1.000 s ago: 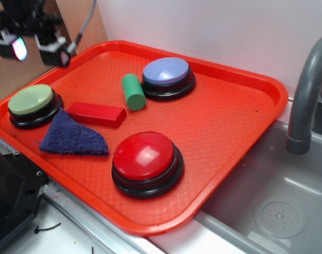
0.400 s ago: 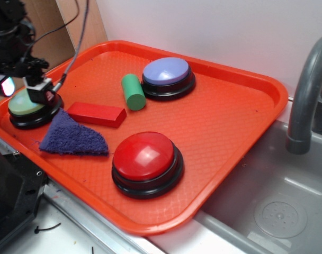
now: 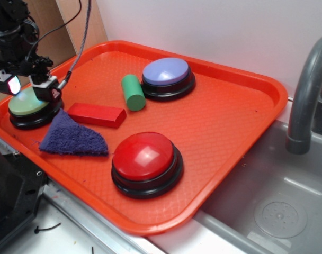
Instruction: Push the green button.
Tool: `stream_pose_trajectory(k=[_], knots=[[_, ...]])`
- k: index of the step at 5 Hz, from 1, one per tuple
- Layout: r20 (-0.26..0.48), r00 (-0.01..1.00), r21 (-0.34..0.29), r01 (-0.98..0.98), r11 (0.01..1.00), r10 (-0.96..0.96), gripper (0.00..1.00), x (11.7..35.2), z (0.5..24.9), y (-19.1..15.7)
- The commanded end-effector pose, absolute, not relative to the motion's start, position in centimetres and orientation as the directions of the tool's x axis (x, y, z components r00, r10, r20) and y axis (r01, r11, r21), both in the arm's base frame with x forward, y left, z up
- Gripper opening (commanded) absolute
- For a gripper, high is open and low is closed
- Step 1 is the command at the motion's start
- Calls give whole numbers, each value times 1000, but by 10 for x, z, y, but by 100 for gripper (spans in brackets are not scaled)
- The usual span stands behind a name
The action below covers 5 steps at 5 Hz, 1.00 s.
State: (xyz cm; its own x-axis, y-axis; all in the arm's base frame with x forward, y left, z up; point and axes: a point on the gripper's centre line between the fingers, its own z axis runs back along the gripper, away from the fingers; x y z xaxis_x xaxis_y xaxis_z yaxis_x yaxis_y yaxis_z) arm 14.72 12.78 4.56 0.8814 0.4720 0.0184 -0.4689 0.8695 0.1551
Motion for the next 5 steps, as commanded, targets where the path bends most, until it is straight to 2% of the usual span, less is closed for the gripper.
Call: stream_pose_trajectory(k=[1, 2, 4, 5], knots=[[73, 892, 146, -452, 880, 446, 100, 153, 89, 110], [78, 895, 131, -446, 885, 439, 100, 161, 109, 100], [81, 891, 161, -453, 877, 446, 100, 163, 123, 97], [105, 893, 152, -449, 881, 437, 100, 166, 135, 93]])
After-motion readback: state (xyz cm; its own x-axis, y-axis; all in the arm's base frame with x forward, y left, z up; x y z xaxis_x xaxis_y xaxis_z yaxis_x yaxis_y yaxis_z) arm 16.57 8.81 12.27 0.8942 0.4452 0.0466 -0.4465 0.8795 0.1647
